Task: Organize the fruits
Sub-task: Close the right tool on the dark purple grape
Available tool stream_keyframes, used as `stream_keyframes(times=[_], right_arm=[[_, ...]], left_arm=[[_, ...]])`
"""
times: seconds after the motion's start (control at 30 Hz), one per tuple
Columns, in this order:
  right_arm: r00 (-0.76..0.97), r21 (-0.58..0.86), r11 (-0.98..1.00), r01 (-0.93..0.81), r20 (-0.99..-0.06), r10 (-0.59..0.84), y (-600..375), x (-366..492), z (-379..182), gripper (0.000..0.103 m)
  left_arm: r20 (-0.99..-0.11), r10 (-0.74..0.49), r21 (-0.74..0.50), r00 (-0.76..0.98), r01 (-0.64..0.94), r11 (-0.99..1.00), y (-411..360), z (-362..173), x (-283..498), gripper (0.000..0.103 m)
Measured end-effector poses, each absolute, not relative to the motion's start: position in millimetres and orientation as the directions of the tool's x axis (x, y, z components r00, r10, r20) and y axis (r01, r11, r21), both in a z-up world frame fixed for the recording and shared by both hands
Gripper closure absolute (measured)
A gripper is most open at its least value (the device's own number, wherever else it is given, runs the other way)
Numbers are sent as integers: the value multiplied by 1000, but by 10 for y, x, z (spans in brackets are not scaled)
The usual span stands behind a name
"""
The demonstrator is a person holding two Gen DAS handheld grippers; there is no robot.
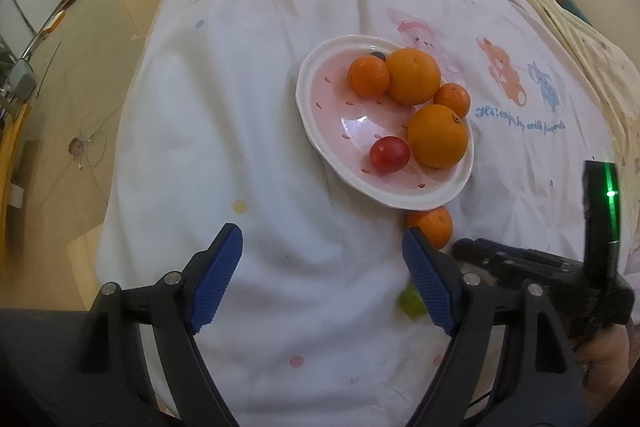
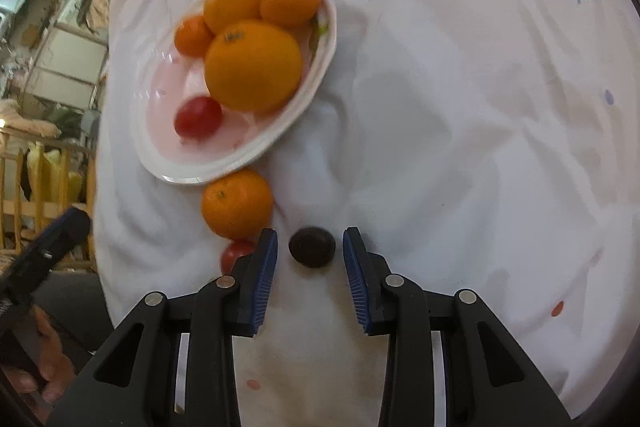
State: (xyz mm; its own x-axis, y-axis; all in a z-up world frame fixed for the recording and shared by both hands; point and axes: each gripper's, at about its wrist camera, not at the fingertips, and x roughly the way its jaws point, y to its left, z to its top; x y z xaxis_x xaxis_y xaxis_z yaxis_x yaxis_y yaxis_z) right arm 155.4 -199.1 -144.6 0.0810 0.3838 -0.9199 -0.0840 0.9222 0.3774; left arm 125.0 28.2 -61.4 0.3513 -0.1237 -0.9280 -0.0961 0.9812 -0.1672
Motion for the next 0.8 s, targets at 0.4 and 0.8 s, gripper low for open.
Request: stream_keyframes(times=[0.4,0.8], right_arm=[[129,411,909,-76,-900,418,-2056,1594,-1319,98],[125,451,892,-25,-884,451,-2127,1604,-1341,46]], left_arm=[[-931,-140,-165,337,-45,985,160,-645,1221,23],[-941,-109,-125,321,-32,992,54,-731,1256,23]])
